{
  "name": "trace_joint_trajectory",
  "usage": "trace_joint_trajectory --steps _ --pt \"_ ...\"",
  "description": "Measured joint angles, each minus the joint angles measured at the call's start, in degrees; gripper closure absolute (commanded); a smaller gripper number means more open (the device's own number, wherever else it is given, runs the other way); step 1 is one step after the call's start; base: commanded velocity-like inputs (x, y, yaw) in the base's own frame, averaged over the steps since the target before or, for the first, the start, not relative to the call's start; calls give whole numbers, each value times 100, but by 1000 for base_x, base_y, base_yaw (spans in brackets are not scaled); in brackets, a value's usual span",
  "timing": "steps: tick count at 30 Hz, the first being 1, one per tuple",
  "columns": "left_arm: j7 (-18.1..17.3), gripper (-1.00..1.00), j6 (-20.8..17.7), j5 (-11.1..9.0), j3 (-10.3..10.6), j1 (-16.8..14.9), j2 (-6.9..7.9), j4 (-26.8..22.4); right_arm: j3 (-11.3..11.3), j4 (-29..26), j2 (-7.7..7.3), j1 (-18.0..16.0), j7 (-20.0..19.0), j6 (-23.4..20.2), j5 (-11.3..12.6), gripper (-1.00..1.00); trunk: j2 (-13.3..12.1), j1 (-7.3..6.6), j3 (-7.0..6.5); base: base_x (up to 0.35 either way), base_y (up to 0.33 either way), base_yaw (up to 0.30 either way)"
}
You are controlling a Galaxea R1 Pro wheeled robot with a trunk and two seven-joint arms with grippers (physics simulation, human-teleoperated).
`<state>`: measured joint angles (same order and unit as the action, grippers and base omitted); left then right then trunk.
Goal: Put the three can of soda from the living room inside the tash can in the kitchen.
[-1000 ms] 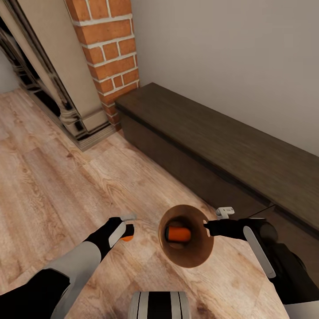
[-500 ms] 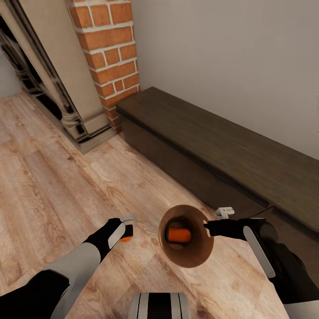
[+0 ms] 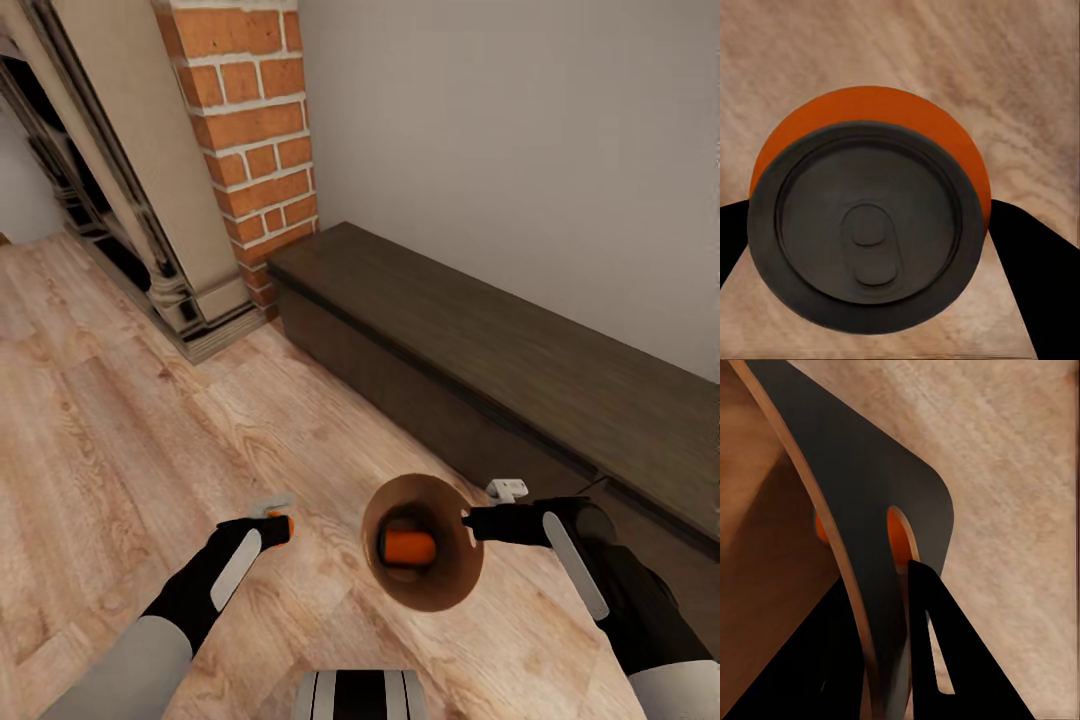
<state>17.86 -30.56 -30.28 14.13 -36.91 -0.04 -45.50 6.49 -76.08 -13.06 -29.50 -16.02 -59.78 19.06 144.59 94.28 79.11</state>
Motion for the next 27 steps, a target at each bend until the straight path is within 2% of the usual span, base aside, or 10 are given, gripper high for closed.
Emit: trace_joint_trajectory --steps 3,5,10,12,14,16,18,21,25,27 --pt "5 100 -149 -17 -305 427 66 -736 -5 108 0 -38 0 -1 9 100 -4 -8 -67 0 0 0" --pt "7 100 -174 -27 -352 670 75 -1141 -3 122 2 -42 -4 -2 25 100 -7 -13 -111 0 0 0" --pt "22 100 -202 -101 -558 1705 58 -2780 -12 229 9 -57 -11 -4 36 100 -13 -26 -221 0 0 72" --pt "23 100 -202 -168 -633 1930 37 -3185 -17 396 16 -136 0 2 -9 100 -16 -31 -266 0 0 225" --pt "30 100 -203 -232 -681 2154 25 -3622 -18 859 89 -406 6 6 -46 100 -19 -36 -310 0 0 264" --pt "38 100 -205 -254 -701 2288 23 -3883 -9 1130 210 -554 16 11 -110 100 -22 -41 -354 0 0 281" --pt "46 100 -210 -267 -720 2422 28 -4141 3 1336 342 -647 18 0 -17 100 -24 -46 -399 0 0 289" --pt "48 100 -211 -274 -724 2482 28 -4253 9 1421 399 -684 8 -19 167 100 -28 -54 -465 0 0 293" --pt "50 100 -211 -279 -720 2514 24 -4352 8 1475 428 -705 37 9 -121 100 -33 -64 -554 0 0 295" --pt "50 100 -212 -284 -719 2522 23 -4406 8 1479 431 -708 34 6 -85 100 -36 -70 -598 0 0 296"
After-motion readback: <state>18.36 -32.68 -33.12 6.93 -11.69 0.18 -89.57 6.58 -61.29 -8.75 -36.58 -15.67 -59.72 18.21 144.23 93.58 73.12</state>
